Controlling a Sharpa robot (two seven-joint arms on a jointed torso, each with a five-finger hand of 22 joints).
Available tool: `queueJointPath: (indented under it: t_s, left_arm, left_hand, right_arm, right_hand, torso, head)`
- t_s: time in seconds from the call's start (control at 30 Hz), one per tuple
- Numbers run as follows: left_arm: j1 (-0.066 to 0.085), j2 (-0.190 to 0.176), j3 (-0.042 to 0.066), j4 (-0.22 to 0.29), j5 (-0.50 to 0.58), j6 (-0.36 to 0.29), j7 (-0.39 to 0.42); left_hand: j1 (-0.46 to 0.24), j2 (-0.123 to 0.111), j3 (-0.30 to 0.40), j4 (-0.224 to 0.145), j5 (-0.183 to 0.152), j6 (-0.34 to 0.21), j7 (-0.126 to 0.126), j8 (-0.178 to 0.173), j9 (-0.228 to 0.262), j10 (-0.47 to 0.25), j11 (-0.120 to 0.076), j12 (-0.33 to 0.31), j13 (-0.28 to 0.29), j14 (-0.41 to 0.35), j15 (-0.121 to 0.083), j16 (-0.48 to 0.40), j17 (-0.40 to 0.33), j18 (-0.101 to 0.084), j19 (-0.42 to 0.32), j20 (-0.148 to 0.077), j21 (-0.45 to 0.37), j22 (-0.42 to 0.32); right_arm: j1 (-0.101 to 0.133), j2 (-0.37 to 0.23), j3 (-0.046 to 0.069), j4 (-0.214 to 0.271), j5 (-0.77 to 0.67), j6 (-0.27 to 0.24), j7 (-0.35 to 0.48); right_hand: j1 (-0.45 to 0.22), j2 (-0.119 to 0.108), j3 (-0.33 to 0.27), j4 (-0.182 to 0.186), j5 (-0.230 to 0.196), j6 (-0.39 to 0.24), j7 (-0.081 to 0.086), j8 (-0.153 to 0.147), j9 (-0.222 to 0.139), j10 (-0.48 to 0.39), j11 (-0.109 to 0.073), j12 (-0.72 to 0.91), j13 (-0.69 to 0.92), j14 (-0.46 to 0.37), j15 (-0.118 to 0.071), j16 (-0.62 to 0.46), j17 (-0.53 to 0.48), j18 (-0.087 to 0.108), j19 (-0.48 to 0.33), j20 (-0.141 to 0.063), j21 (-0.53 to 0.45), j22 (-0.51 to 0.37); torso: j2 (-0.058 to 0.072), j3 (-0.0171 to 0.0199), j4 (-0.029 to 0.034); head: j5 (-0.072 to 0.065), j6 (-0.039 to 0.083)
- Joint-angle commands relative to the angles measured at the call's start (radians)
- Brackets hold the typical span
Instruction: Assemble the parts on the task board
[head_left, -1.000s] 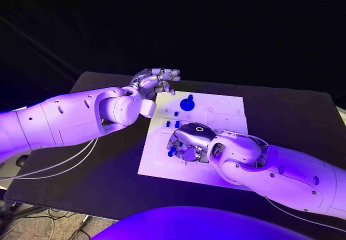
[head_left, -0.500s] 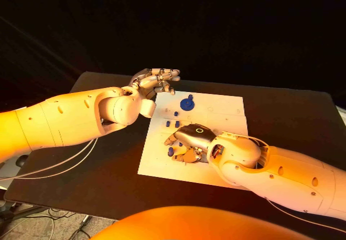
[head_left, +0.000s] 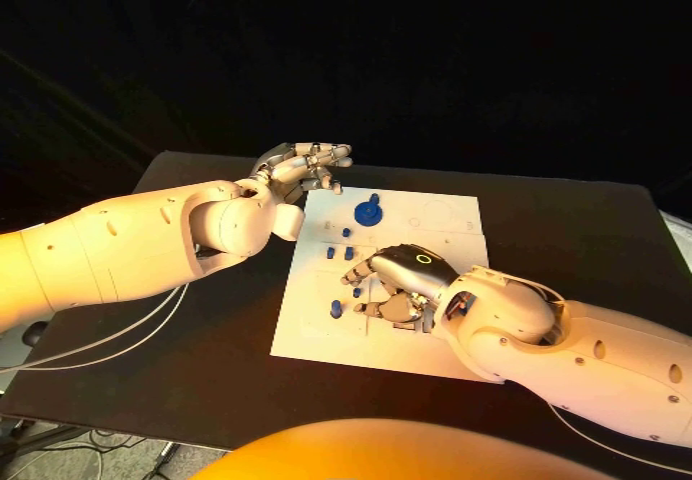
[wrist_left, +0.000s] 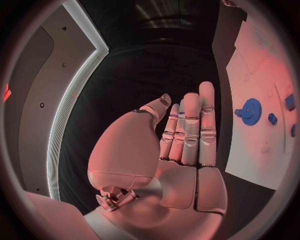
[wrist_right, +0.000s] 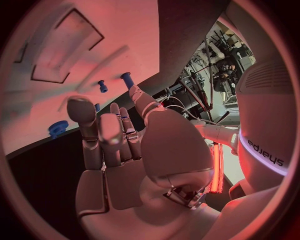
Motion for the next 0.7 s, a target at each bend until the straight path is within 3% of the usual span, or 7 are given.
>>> queueJointPath:
  t_s: [0.03,0.17,0.27,0.37,0.43,0.53,0.7]
  left_arm:
    - [0.000,-0.002,0.000,0.003,-0.008,0.016,0.004]
    - [0.000,-0.006,0.000,0.005,-0.008,0.014,0.004]
    - [0.000,-0.010,0.000,0.008,-0.008,0.013,0.004]
    - [0.000,-0.014,0.000,0.011,-0.008,0.011,0.004]
    - [0.000,-0.015,0.000,0.010,-0.008,0.011,0.004]
    - [0.000,-0.014,-0.001,0.010,-0.008,0.011,0.005]
    - [0.000,-0.012,-0.003,0.009,-0.008,0.011,0.011]
  left_hand:
    - [0.006,0.001,-0.004,-0.001,0.005,-0.007,-0.001,0.005,-0.001,-0.008,-0.001,0.006,0.001,-0.009,-0.002,-0.002,-0.001,0.011,0.000,0.004,-0.005,-0.001]
    - [0.006,0.001,-0.004,-0.001,0.005,-0.007,-0.001,0.005,-0.001,-0.008,-0.001,0.006,0.001,-0.009,-0.002,-0.002,-0.001,0.011,0.000,0.004,-0.005,-0.001]
    - [0.006,0.001,-0.004,-0.001,0.005,-0.007,-0.001,0.005,-0.001,-0.008,-0.001,0.006,0.001,-0.009,-0.002,-0.002,-0.001,0.011,0.000,0.004,-0.005,-0.001]
    - [0.006,0.001,-0.004,-0.001,0.005,-0.007,-0.001,0.005,-0.001,-0.008,-0.001,0.006,0.001,-0.009,-0.002,-0.002,-0.001,0.011,0.000,0.004,-0.005,-0.001]
    - [0.006,0.001,-0.004,-0.001,0.005,-0.007,-0.001,0.005,-0.001,-0.008,-0.001,0.006,0.001,-0.009,-0.002,-0.002,-0.001,0.011,0.000,0.004,-0.005,-0.001]
    - [0.006,0.001,-0.004,-0.001,0.005,-0.007,-0.001,0.005,-0.001,-0.008,-0.001,0.006,0.001,-0.009,-0.002,-0.002,-0.001,0.011,0.000,0.004,-0.005,-0.001]
    - [0.002,0.002,-0.007,0.001,0.004,-0.008,0.000,0.007,-0.002,-0.010,0.000,0.010,0.001,-0.010,-0.001,-0.001,-0.003,0.011,0.000,0.005,-0.007,-0.003]
  right_arm:
    - [0.021,-0.078,0.006,0.047,0.142,-0.055,-0.052]
    - [0.044,-0.183,0.009,0.100,0.236,-0.049,-0.120]
    - [0.053,-0.265,0.007,0.137,0.260,-0.054,-0.169]
    - [0.056,-0.329,0.000,0.156,0.261,-0.055,-0.209]
    - [0.055,-0.358,-0.007,0.164,0.260,-0.051,-0.233]
    - [0.050,-0.387,-0.015,0.175,0.243,-0.036,-0.276]
    - [0.045,-0.400,-0.019,0.190,0.200,-0.007,-0.347]
  right_hand:
    - [-0.035,0.011,-0.015,0.025,0.010,0.023,-0.002,0.009,0.003,0.095,-0.012,0.054,0.018,0.012,-0.007,0.025,0.029,0.013,0.025,-0.005,0.027,0.037]
    - [-0.060,0.008,-0.037,0.050,0.018,0.031,-0.023,0.011,0.002,0.257,-0.046,0.151,0.068,0.037,-0.033,0.095,0.119,-0.017,0.094,-0.026,0.142,0.220]
    - [-0.110,0.015,-0.067,0.099,0.071,0.022,-0.043,0.017,0.002,0.326,-0.062,0.242,0.144,0.054,-0.054,0.162,0.203,-0.039,0.142,-0.045,0.227,0.349]
    - [-0.116,0.014,-0.091,0.123,0.073,0.035,-0.052,0.045,0.010,0.343,-0.077,0.368,0.281,0.048,-0.065,0.160,0.190,-0.042,0.142,-0.052,0.237,0.358]
    - [-0.108,0.018,-0.114,0.143,0.078,0.040,-0.061,0.077,0.018,0.345,-0.085,0.582,0.539,0.048,-0.073,0.175,0.200,-0.045,0.140,-0.054,0.248,0.372]
    - [-0.116,0.015,-0.158,0.172,0.093,0.047,-0.069,0.122,0.035,0.471,-0.086,1.014,1.067,0.059,-0.070,0.234,0.290,-0.045,0.141,-0.063,0.264,0.399]
    - [-0.119,0.022,-0.218,0.207,0.111,0.025,-0.067,0.170,0.063,0.517,-0.086,1.185,1.287,0.071,-0.068,0.304,0.404,-0.051,0.147,-0.062,0.285,0.433]
  torso:
    - [-0.006,-0.0028,-0.0100]
    - [-0.011,-0.0034,-0.0202]
    - [-0.014,-0.0042,-0.0297]
    - [-0.018,-0.0035,-0.0433]
    - [-0.020,-0.0028,-0.0484]
    - [-0.024,-0.0006,-0.0554]
    - [-0.026,0.0005,-0.0556]
  head:
    - [-0.037,0.015]
    - [-0.057,0.024]
    - [-0.069,0.032]
    - [-0.075,0.035]
    - [-0.077,0.034]
    - [-0.078,0.033]
    - [-0.083,0.038]
